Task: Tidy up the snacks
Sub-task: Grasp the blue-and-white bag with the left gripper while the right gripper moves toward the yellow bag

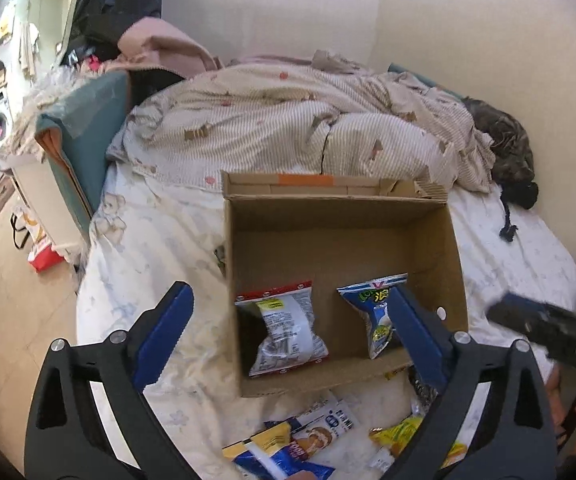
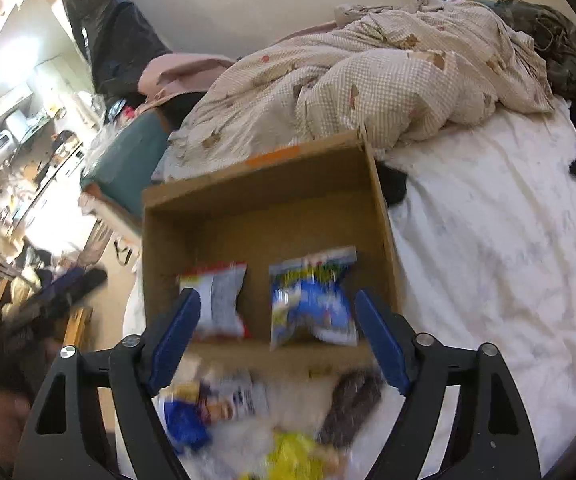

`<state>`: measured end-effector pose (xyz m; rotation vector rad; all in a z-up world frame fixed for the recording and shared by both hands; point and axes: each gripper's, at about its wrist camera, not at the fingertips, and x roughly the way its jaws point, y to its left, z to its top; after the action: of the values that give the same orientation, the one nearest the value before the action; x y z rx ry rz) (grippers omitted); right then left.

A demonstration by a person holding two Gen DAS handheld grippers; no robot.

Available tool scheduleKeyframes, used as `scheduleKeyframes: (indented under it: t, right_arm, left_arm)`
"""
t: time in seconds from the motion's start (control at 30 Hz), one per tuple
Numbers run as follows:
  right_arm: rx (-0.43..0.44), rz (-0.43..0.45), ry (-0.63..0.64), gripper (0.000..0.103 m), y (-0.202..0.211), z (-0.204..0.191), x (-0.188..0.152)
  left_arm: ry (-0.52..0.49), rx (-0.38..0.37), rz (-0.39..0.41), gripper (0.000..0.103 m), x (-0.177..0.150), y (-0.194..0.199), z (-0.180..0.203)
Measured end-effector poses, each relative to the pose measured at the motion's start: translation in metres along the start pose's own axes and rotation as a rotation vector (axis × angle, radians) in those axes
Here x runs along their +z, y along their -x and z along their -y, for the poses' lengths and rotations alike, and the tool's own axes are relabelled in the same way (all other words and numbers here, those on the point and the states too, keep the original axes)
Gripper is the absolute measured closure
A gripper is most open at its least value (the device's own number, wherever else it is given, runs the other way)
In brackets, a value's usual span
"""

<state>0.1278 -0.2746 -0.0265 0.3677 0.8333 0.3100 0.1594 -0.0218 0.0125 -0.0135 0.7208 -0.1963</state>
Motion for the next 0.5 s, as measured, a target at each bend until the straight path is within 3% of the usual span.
scheduleKeyframes:
  t: [0.17,0.27,0.5]
  right_arm:
    - [0.026,-0.063,0.061,0.011,0.012,-0.011,-0.029]
    - [0.025,-0.066,0.074,0.009,0.01,-0.014,-0.031]
    - [-0.018,-0.095,0.093,0.009,-0.001,-0.015,-0.036]
  left_arm:
    - [-0.002,-0.038,-0.028,0.005,-0.021,0.019,-0.011]
    - [-0.021,-0.026,-0.019,0.005,-0.03,0.029,-0.011]
    - [0.007,0.001,-0.107,0.005,-0.052,0.03,-0.012]
